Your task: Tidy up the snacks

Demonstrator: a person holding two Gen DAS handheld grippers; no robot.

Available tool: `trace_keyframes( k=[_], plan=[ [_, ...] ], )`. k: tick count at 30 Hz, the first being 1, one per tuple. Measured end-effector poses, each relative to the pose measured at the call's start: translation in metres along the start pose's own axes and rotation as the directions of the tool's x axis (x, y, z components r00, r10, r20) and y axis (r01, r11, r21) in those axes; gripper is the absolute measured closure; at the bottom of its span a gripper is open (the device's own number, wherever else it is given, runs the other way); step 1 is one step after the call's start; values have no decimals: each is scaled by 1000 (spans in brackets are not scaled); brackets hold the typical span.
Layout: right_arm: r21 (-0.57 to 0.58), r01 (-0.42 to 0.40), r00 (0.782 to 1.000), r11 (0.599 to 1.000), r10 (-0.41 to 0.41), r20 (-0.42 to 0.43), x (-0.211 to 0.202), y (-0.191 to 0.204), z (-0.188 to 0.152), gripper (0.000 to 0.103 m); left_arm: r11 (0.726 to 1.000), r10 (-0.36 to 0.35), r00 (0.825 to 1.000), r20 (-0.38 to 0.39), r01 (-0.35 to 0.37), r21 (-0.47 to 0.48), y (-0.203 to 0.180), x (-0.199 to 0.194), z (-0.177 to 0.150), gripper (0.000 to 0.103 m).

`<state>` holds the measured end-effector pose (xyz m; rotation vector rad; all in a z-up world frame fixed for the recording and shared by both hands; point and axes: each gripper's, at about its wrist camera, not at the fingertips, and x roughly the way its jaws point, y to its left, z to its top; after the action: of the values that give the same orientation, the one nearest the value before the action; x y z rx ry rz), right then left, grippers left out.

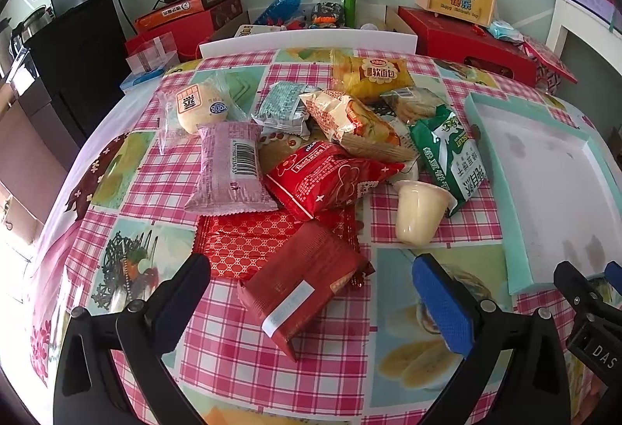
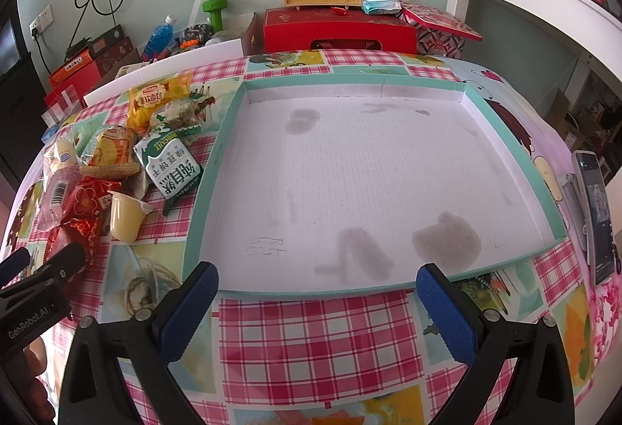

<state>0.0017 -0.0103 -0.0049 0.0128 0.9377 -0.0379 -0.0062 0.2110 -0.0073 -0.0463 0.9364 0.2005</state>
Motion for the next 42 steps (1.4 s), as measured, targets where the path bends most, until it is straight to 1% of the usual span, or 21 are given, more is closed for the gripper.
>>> trace_keyframes(
  k=[13, 22, 26, 29, 32, 36, 39, 42],
  plan=[
    [6, -1, 1000, 1000, 1, 1, -2, -3, -1, 0, 1000, 12, 1000, 19, -12, -11, 1, -6, 1, 0],
    [5, 2, 1000, 1000, -2, 13, -12, -1, 1, 0, 999, 12, 1000, 17, -11, -51, 8, -10, 1, 0],
    [-4, -6, 1000, 1000, 6, 27, -18, 3, 4, 0, 996, 22, 999, 30, -20, -83, 12, -13, 2, 0],
    [-20, -36, 998, 999, 37, 45, -24, 11, 7, 0, 993, 23, 1000, 21, -20, -119, 20, -14, 2, 0],
    [-37, -91, 994, 995, 93, 51, -26, 21, 12, 0, 985, 34, 999, 18, -30, -168, 30, -15, 3, 0],
    [-61, -166, 985, 984, 169, 43, -22, 40, 19, 0, 972, 59, 998, 0, -57, -226, 46, -13, 3, 0],
    [-83, -206, 978, 975, 208, 19, -15, 54, 21, 1, 964, 48, 999, -25, -53, -261, 56, -7, 3, 0],
    [-107, -230, 973, 967, 231, 5, -10, 67, 23, 9, 953, 20, 998, -68, -39, -301, 65, 2, 3, 0]
  ],
)
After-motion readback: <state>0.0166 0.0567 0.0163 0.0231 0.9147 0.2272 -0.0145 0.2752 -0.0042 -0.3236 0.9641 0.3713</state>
